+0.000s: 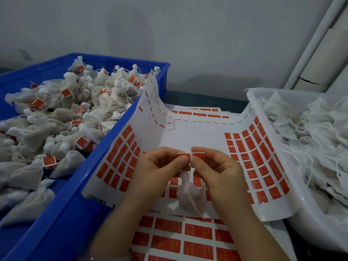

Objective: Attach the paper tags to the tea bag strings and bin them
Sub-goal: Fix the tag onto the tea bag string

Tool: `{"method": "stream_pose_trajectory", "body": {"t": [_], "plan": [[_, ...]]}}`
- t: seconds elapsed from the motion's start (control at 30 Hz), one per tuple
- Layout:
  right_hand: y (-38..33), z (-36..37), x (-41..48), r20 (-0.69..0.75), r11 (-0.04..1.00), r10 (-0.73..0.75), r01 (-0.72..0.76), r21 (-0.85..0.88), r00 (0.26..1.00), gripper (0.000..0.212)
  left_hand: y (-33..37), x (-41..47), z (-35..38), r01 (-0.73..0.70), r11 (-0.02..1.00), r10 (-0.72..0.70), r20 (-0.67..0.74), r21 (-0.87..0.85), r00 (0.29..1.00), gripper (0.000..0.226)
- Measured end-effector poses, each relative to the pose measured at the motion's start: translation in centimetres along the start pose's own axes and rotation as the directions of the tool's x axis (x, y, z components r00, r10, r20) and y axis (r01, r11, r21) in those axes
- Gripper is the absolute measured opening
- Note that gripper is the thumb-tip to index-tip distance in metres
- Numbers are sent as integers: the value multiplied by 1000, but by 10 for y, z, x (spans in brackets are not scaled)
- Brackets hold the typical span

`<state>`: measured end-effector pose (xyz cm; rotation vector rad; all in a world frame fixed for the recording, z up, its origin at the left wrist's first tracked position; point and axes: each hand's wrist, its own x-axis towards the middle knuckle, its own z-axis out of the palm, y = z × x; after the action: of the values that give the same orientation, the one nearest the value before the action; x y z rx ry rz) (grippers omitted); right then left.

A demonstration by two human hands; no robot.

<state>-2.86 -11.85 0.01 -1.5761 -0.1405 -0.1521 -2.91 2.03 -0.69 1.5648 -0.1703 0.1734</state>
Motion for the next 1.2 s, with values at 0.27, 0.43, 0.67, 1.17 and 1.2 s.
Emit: {"method": "stream_pose_trajectory", "body": {"t": [0.27,0.43,0.67,1.17,1.2], "plan": [[3,-1,0,53,999,1,2,-51,999,25,0,0,3,-68,996,68,15,53,998,15],[4,-4,1,145,1000,5,-4,-3,989,28,1,0,4,-24,999,23,41,25,999,18],[4,-5,1,182,999,-43,39,24,982,22,2,1,3,-31,999,30,-49,-13,998,29],[4,-5,3,35,998,-67,67,-7,997,30,1,0,4,-45,999,45,28,28,999,20],[4,-5,3,32,998,-64,65,-7,997,29,1,0,4,-46,998,45,30,31,999,19]]}}
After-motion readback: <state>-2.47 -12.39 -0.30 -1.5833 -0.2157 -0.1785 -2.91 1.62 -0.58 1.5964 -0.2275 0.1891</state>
